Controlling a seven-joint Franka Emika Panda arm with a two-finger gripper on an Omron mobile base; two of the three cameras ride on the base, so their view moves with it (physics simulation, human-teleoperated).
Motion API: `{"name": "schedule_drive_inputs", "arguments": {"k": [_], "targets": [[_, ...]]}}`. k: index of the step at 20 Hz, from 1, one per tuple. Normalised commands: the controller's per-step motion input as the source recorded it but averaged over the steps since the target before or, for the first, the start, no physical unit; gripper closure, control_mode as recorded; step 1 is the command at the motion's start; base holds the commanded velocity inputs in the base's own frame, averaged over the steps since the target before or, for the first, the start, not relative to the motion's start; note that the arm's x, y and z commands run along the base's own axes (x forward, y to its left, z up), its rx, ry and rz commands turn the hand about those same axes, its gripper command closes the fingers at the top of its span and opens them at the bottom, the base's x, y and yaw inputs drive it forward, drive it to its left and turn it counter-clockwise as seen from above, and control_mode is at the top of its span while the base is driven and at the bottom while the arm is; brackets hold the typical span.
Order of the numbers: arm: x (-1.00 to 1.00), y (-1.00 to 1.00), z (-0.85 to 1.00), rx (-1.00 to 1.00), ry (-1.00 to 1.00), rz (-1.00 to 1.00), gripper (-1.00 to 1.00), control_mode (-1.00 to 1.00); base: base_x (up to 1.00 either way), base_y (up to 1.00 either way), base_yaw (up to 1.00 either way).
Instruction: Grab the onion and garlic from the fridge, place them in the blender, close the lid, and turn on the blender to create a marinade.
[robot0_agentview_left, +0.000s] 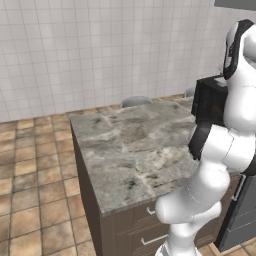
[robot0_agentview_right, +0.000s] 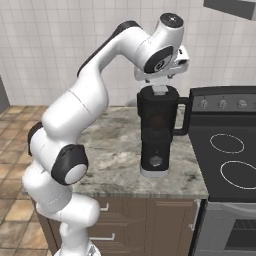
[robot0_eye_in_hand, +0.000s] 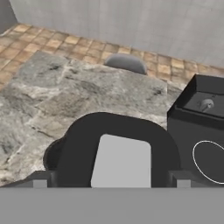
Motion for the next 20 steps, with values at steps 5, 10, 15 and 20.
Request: {"name": "schedule_drive_inputs", "arguments": {"k": [5,10,15,20], "targets": [[-0.93,0.38,-0.01,0.00,-0.31,0.00,-1.00,-1.00,0.00,0.00,0.00],[-1.00,0.36,-0.21,0.00,-0.30,0.00,-1.00,-1.00,0.00,0.00,0.00],[-1.00,0.08,-0.02,0.00,-0.32,0.00,-1.00,-1.00,0.00,0.00,0.00],[-1.00,-0.02,-0.53,0.00,-0.19,0.04,-1.00,-1.00,0.00,0.00,0.00]]}}
